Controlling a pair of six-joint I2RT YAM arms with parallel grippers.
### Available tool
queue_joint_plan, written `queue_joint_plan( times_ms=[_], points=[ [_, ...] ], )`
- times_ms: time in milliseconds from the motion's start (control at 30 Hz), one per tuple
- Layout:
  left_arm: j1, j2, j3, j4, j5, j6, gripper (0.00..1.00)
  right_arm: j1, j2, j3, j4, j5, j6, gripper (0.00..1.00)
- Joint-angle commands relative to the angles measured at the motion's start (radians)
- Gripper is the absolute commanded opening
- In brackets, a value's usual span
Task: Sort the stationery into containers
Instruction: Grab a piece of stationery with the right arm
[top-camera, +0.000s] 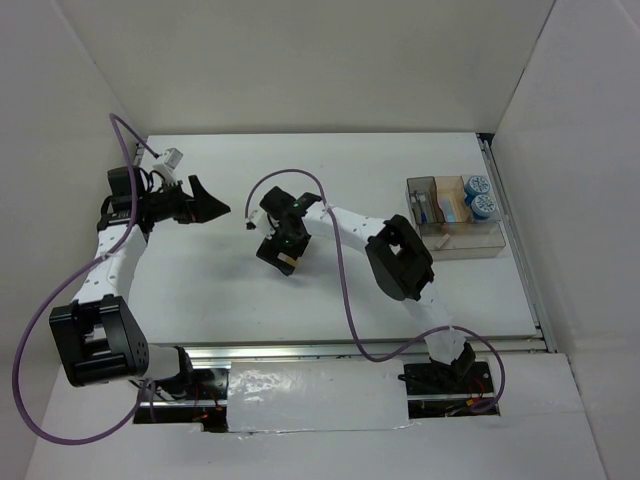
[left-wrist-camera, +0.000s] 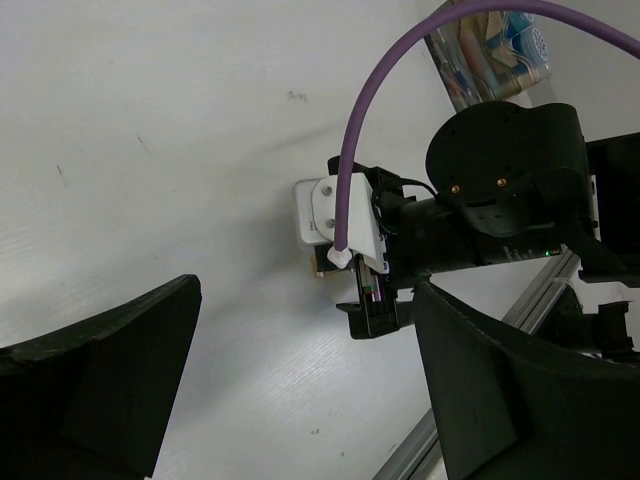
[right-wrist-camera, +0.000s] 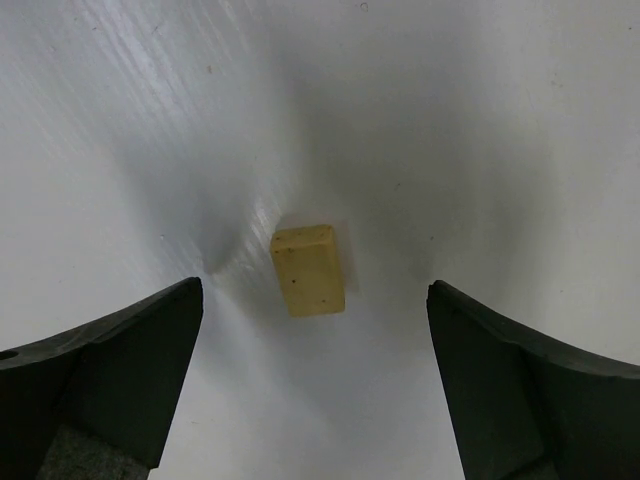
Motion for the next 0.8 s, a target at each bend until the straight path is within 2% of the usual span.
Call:
queue_joint_plan(
  times_ms=[0, 100, 200, 233, 367, 500, 567, 600, 667, 767],
  points=[
    [0.006, 0.020, 0.008, 0.021, 0.032, 0.021, 0.99, -0.005, 0.001, 0.027, 0.038, 0.005, -0.013, 0.98],
    [0.006, 0.029, 0.012, 0.018, 0.030, 0.022, 0.99, -0.005, 0.012, 0.038, 0.035, -0.007, -0.018, 0.91],
    [0.008, 0.038, 0.017, 0.012, 0.026, 0.030, 0.99, -0.005, 0.029, 0.049, 0.026, -0.009, -0.018, 0.81],
    [0.006, 0.041, 0.018, 0.011, 0.026, 0.028, 0.99, -0.006, 0.035, 0.053, 0.023, -0.012, -0.019, 0.74],
    [0.006, 0.051, 0.023, 0.009, 0.024, 0.030, 0.99, -0.005, 0.052, 0.064, 0.010, -0.013, -0.024, 0.62],
    [0.008, 0.057, 0.029, 0.009, 0.020, 0.031, 0.99, -0.003, 0.056, 0.061, 0.011, -0.020, -0.024, 0.41],
    [0.008, 0.058, 0.032, 0.003, 0.015, 0.034, 0.99, -0.005, 0.056, 0.061, 0.001, -0.020, -0.025, 0.34],
    [0.006, 0.060, 0.034, 0.000, 0.016, 0.037, 0.99, -0.003, 0.052, 0.060, -0.002, -0.018, -0.025, 0.24],
    [0.008, 0.057, 0.035, -0.003, 0.015, 0.040, 0.99, -0.008, 0.021, 0.049, -0.020, -0.007, -0.021, 0.15],
    [0.000, 0.046, 0.035, -0.002, 0.013, 0.045, 0.99, -0.042, -0.089, 0.006, -0.048, -0.024, 0.013, 0.15]
  ],
)
